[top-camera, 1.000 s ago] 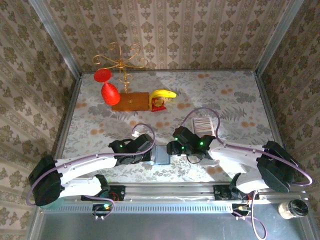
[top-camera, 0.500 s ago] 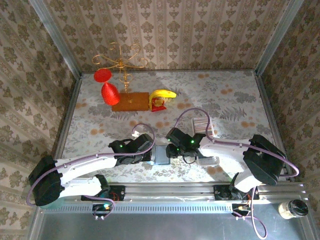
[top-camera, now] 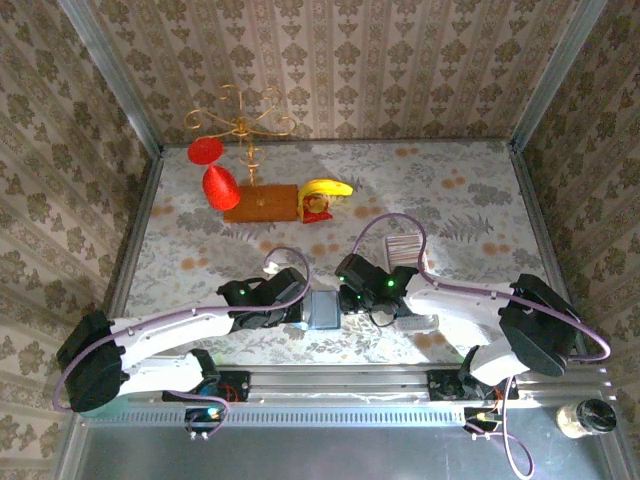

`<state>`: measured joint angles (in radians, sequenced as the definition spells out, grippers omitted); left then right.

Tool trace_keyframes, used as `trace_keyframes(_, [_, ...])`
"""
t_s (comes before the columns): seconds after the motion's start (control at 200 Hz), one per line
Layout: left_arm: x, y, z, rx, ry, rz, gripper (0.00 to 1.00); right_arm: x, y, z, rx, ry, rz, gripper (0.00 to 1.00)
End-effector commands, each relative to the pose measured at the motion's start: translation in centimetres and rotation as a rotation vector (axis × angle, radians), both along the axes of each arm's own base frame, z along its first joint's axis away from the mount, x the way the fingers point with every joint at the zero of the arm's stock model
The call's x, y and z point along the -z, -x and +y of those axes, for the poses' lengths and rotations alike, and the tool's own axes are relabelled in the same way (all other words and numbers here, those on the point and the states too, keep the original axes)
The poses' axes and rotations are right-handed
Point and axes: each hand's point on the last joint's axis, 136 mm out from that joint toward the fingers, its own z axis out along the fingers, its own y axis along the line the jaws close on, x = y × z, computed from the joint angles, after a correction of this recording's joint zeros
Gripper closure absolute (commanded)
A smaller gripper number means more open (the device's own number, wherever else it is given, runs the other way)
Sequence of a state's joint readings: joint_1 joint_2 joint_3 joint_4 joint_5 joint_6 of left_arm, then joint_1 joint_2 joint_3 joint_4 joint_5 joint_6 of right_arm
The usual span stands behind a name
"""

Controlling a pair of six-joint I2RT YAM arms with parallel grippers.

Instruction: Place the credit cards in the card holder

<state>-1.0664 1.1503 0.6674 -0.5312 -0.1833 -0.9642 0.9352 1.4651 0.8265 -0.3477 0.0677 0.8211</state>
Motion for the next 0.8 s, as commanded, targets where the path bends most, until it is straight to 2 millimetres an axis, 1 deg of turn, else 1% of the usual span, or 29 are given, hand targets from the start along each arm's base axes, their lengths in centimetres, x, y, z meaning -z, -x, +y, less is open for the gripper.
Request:
trace_keyframes(0.0, [0.4, 0.3, 0.5, -0.001, -0.02, -0.001, 0.93, 0.4, 0.2, -1.0, 0.023, 0.033, -0.004, 0.82])
trace_keyframes(0.175, [0.6, 0.3, 0.4, 0.0, -0.019, 0.003, 0.93, 1.3, 0.6, -0.8, 0.012, 0.038, 0.025, 0.82])
trace_keyframes(0.28, [0.6, 0.3, 0.4, 0.0, -0.02, 0.003, 0.93, 1.5, 0.7, -1.0, 0.012, 0.046, 0.032, 0.83])
trace_keyframes(0.425, [0.6, 0.3, 0.4, -0.001, -0.019, 0.001, 0.93, 1.5, 0.9, -1.3, 0.014, 0.049, 0.034, 0.86])
trace_keyframes(0.51, [0.6, 0.2, 0.3, 0.003, -0.022, 0.0, 0.93, 1.5, 1.1, -1.5, 0.016, 0.05, 0.036, 0.9])
trace_keyframes(0.63, [0.5, 0.1, 0.2, 0.007, -0.019, -0.004, 0.92, 1.4, 1.2, -1.5, 0.018, 0.044, 0.038, 0.91])
trace_keyframes(0.665, [0.4, 0.1, 0.1, 0.007, -0.017, -0.006, 0.92, 1.4, 1.2, -1.5, 0.02, 0.042, 0.038, 0.93])
trace_keyframes(0.73, [0.2, 0.2, -0.1, 0.014, -0.009, -0.003, 0.91, 1.4, 1.2, -1.7, 0.025, 0.046, 0.04, 1.0])
trace_keyframes(0.795, [0.1, 0.2, -0.4, 0.023, 0.0, -0.001, 0.88, 1.4, 1.2, -1.8, 0.034, 0.049, 0.038, 1.0])
